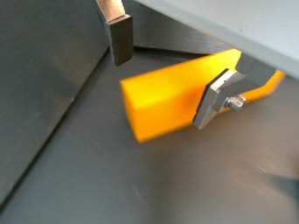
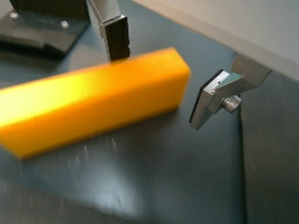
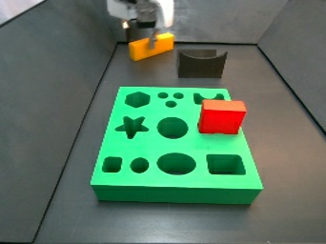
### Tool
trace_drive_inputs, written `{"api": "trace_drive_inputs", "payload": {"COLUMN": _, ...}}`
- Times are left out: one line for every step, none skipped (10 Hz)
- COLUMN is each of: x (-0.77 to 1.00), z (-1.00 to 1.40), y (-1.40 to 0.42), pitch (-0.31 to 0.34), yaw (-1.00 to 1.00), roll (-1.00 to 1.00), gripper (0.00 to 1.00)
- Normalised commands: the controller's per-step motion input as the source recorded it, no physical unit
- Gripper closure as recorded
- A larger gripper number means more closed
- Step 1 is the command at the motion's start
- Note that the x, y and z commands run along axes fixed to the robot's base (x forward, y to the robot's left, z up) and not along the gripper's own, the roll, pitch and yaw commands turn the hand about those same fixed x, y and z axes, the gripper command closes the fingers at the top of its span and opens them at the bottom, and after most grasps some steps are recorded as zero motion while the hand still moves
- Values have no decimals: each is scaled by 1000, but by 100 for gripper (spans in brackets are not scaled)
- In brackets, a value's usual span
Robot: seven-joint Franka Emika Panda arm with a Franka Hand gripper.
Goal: Pick up the rectangle object. Move up. Place the rectangle object on the fixture. Regrasp the rectangle object. Move to above the board. Insert the rectangle object.
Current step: Pick up the rectangle object.
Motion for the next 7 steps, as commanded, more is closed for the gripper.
{"api": "trace_drive_inputs", "payload": {"x": -80, "z": -709, "y": 86, "pitch": -114, "yaw": -100, "roll": 13, "gripper": 0}}
{"api": "trace_drive_inputs", "payload": {"x": -3, "z": -1000, "y": 0, "pitch": -80, "yaw": -120, "roll": 113, "gripper": 0}}
{"api": "trace_drive_inputs", "payload": {"x": 0, "z": -969, "y": 0, "pitch": -46, "yaw": -57, "roll": 179, "gripper": 0}}
{"api": "trace_drive_inputs", "payload": {"x": 0, "z": -223, "y": 0, "pitch": -53, "yaw": 0, "roll": 0, "gripper": 0}}
{"api": "trace_drive_inputs", "payload": {"x": 23, "z": 0, "y": 0, "pitch": 39, "yaw": 0, "roll": 11, "gripper": 0}}
{"api": "trace_drive_inputs", "payload": {"x": 0, "z": 0, "y": 0, "pitch": 0, "yaw": 0, "roll": 0, "gripper": 0}}
{"api": "trace_drive_inputs", "payload": {"x": 0, "z": 0, "y": 0, "pitch": 0, "yaw": 0, "roll": 0, "gripper": 100}}
